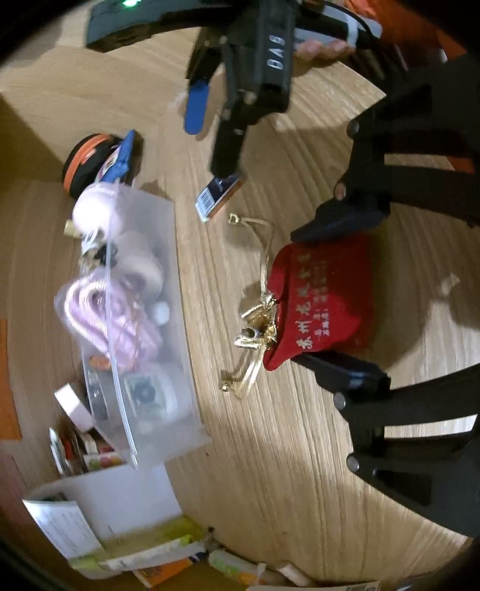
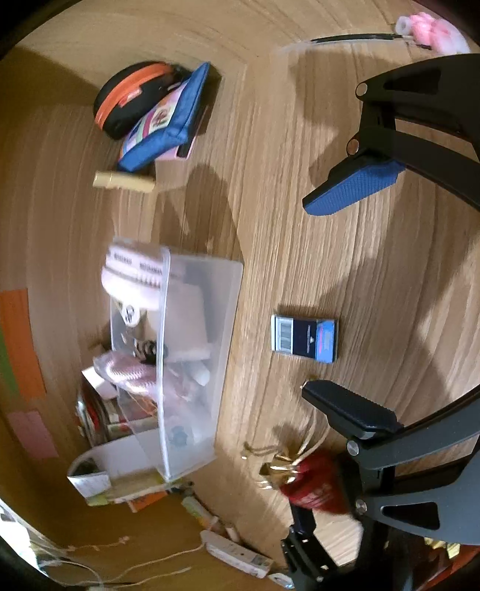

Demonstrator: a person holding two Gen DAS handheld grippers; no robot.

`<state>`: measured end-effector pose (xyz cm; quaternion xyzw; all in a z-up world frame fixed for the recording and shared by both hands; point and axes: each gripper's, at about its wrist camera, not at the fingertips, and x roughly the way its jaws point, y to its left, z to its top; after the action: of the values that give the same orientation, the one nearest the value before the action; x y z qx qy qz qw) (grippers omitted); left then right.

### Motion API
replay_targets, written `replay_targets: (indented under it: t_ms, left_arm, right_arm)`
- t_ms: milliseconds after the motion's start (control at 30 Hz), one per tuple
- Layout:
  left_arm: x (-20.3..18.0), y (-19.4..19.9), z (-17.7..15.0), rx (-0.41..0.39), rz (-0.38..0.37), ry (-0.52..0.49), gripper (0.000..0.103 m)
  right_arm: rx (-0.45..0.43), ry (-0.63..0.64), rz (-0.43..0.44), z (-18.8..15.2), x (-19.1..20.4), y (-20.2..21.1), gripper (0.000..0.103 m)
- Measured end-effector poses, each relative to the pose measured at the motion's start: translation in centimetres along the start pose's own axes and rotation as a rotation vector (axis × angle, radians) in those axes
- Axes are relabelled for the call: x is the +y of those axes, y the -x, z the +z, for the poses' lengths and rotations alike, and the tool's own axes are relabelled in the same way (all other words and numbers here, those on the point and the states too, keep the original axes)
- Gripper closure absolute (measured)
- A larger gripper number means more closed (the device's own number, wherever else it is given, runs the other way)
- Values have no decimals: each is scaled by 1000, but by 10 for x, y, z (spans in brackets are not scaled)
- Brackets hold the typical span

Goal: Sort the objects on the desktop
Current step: 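Grasp the red velvet pouch with left gripper while right grasps the blue card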

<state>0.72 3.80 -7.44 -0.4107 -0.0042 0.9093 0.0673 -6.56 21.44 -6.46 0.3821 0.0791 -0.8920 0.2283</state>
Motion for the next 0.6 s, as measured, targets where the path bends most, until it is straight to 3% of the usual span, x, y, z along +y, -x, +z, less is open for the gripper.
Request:
replay_targets:
  t_ms: [200,300,367,433,567,600]
  left_arm:
    - [20,7,2,-37,-20,61,53]
    - [28,16,5,-80,-36,79,53]
    - [31,23,7,-109,-34,80,53]
    - [34,27,11,-130,-28,79,53]
    - [42,33,15,-155,-24,80,53]
    - [43,33,16,-159,-22,79,53]
  right_arm:
    - [42,43,17,4,12,-10,18]
    - [79,50,14,5,13,-18,33]
    - [100,56,4,6,15,-23,49]
    - [100,68,-6,8,16,-24,52]
    - [90,83,19,14,20,-23,77]
    - [90,82,18,15,20,-23,78]
